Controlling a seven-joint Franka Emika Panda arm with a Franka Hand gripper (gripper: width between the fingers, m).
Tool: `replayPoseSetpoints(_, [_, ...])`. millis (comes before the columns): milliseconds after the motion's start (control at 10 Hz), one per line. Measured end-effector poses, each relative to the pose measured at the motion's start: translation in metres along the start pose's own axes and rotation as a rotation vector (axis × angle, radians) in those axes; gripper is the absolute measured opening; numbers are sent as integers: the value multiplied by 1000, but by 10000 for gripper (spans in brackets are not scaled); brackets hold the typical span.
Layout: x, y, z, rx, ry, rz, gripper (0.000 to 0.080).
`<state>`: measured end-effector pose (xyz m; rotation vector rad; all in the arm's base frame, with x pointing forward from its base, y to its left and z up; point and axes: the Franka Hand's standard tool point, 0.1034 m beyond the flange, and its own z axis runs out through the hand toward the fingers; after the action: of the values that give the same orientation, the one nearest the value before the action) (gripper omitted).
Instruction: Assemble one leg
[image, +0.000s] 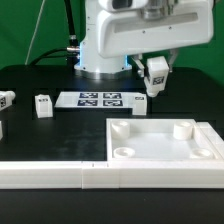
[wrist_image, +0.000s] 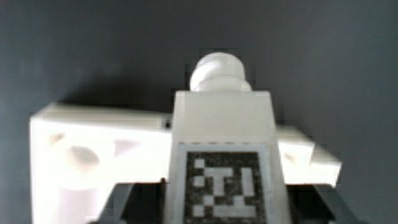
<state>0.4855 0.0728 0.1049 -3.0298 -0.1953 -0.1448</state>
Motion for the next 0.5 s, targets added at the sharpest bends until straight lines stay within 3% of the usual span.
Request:
replayPoseSetpoints(100, [-8, 0, 4, -10, 34, -9, 291])
replayPoseSetpoints(300, [0, 11, 0, -71, 255, -20, 291])
replayPoseSetpoints(500, [20, 0, 4, -74, 328, -61, 291])
